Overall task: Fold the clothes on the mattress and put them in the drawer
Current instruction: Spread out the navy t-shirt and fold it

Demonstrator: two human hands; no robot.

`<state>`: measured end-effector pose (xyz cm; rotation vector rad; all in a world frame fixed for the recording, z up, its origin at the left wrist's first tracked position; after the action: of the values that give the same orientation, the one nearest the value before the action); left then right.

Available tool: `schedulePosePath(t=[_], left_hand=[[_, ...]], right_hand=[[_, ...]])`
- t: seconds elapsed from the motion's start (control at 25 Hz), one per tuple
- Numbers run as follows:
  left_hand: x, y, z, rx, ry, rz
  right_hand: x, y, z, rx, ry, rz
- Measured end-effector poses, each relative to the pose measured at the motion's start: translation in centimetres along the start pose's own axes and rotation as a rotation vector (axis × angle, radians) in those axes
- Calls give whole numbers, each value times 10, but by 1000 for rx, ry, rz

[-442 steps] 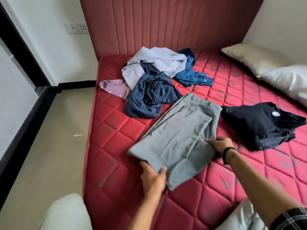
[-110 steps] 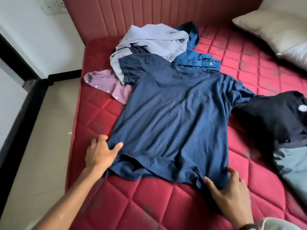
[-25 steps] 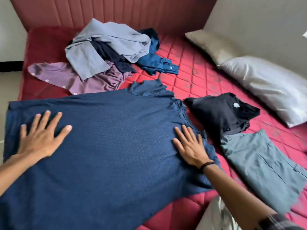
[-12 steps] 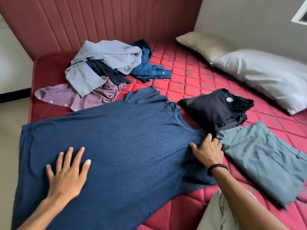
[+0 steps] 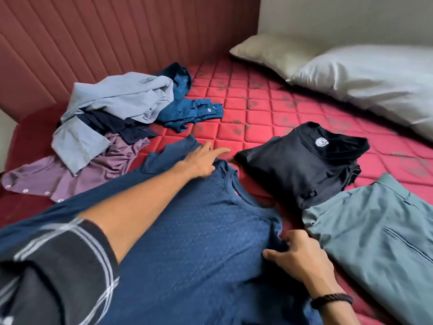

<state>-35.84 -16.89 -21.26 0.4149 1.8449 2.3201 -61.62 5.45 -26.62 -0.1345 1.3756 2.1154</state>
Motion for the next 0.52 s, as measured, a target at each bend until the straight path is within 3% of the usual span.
schedulePosePath(t=[0.12, 0.2, 0.32, 0.4, 0.44, 0.52], left_hand=[[9, -3, -36, -175, -144, -252], [3, 4, -29, -249, -139, -383], [-26, 35, 19, -262, 15, -624], [-52, 70, 69, -199, 189, -762], [-63, 94, 95, -168, 280, -756], [-85, 148, 142, -63, 547, -326]], right_hand=[[7, -2, -14, -89, 30, -91], [8, 1, -11, -110, 70, -66], [3, 6, 15, -153, 150, 89], [-1, 27, 41, -172, 224, 37], [-5, 49, 50, -171, 272, -66], [-19, 112, 66, -89, 395, -175]])
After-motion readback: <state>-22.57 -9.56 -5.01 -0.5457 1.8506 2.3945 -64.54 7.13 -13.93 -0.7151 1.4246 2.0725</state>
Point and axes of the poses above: each hand's wrist, its own z-axis away from the middle knuckle, its own y-axis out of the back of the hand, x = y × z, the point moved 7 cm from there along -z, towards the middle knuckle
